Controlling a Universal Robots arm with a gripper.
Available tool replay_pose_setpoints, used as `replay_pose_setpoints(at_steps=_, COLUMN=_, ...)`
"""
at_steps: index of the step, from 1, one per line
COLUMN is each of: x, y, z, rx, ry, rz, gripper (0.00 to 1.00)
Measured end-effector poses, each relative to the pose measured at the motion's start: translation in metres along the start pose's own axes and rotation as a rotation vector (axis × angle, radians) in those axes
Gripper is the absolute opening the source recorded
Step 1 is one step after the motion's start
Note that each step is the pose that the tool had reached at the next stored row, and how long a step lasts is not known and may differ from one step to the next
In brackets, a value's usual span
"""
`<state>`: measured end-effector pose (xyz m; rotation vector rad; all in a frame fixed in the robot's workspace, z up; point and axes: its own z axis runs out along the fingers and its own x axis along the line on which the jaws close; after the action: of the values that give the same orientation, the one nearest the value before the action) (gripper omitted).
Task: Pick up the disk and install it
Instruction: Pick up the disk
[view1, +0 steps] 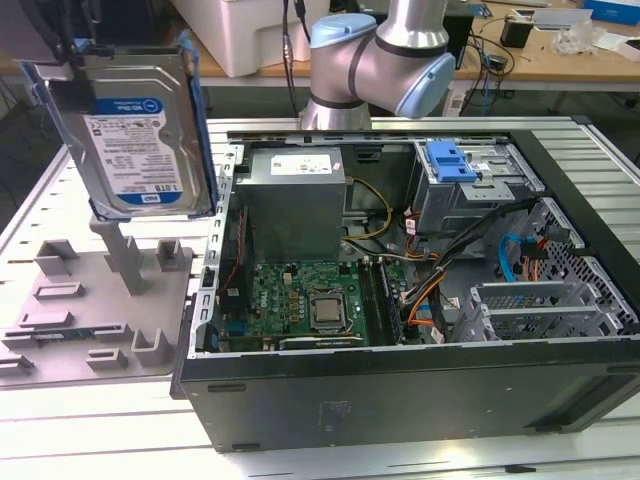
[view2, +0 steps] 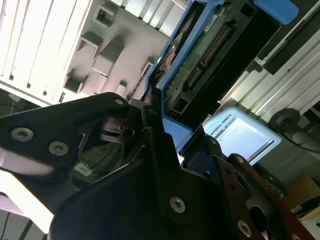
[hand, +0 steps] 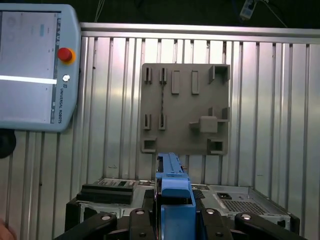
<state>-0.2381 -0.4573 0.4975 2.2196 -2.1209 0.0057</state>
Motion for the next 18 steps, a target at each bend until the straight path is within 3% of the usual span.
replay_pose_setpoints(at_steps=18, x=0.0245, y=-0.0656, z=-0.0030, rx=-0.0101, ry=-0.0065, rz=-0.001, gripper=0.37)
